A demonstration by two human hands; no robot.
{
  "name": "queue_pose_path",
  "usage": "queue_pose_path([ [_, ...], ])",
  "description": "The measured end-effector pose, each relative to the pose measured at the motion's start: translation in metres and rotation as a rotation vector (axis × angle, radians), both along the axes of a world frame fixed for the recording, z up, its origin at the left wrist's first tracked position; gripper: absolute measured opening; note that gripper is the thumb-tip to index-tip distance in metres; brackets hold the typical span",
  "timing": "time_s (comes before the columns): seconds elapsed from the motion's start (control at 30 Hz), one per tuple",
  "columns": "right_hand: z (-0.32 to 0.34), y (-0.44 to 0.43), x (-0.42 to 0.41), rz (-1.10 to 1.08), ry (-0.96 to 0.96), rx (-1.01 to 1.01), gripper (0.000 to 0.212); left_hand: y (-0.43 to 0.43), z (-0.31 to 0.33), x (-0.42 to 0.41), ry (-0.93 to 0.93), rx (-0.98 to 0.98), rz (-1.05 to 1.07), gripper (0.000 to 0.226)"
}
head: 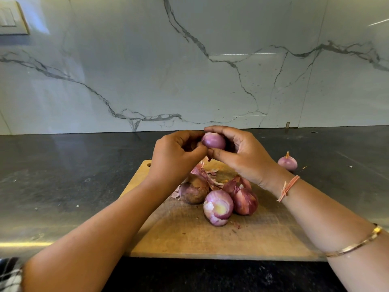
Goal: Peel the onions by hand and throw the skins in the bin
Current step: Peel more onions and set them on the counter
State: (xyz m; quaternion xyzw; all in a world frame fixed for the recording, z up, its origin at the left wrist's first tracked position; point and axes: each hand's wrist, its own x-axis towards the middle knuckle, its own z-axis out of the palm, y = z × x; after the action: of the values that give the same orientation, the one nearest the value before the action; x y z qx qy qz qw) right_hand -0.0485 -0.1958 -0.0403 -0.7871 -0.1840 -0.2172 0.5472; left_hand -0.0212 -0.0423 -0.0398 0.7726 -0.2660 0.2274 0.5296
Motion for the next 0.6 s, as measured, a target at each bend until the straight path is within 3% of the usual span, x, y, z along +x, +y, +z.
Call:
queue_pose_path([
  [0.6,0.0003,-0.0034,0.0017,0.018,0.015,0.01,0.037,0.0016,0.004,0.0027,-0.016,0.034,0.02,0.029],
])
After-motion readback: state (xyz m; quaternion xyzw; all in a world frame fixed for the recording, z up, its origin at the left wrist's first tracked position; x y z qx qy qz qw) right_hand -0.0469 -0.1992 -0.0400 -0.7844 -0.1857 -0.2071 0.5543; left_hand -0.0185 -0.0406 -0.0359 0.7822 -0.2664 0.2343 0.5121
